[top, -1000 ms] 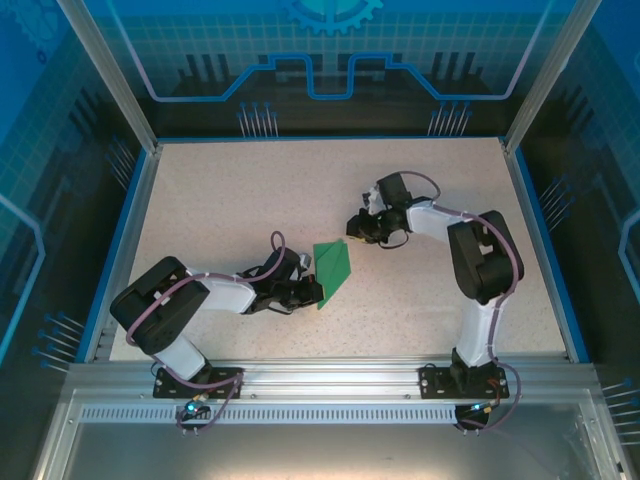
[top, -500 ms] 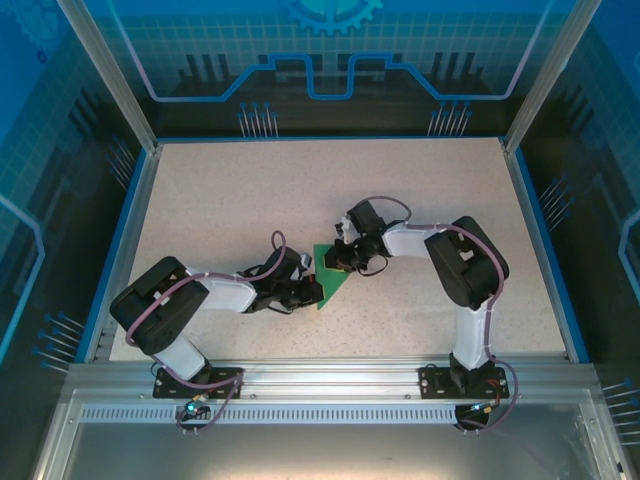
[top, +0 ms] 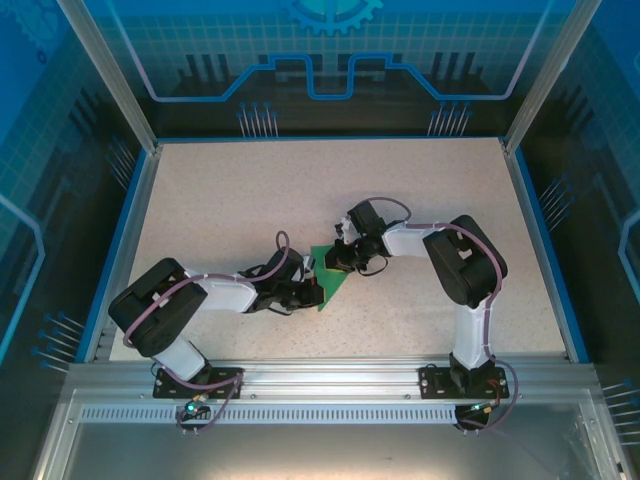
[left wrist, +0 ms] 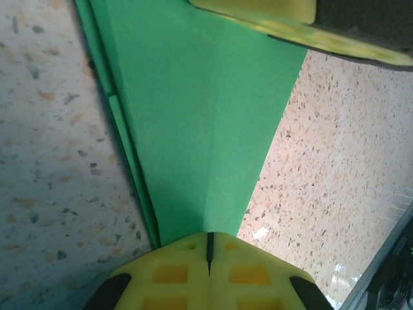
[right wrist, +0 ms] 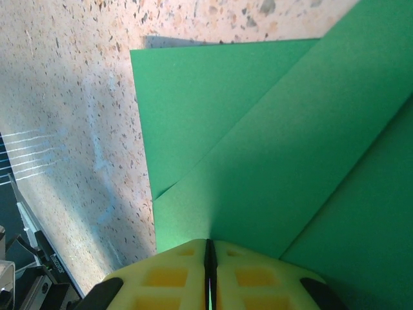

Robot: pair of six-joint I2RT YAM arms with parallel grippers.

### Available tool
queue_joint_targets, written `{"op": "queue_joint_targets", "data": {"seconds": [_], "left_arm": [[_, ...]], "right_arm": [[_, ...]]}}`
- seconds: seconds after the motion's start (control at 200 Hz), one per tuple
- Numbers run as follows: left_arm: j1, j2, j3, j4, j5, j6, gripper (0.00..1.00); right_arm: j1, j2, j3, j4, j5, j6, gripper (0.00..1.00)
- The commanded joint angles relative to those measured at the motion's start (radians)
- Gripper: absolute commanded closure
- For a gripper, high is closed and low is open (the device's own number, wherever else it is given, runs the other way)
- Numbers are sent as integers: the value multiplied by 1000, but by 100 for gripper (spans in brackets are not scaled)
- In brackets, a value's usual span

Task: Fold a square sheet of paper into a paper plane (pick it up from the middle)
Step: Fourth fold the wing at the center of the table.

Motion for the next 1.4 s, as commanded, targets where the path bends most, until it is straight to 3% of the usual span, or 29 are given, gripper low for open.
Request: {"op": "queue_joint_targets", "data": {"seconds": [0.0,1.0,1.395], "left_arm": [[-50,26,-75,-262,99,24,93],[-146,11,-155,-273,135,4,85],[-191,-42,-58,-514,60,45,85]], "right_arm": [[-5,66,-8,-31,94,-5,88],[-15,59,-4,-37,98,-9,89],[-13,49,-12,-48,101,-17,89]]}}
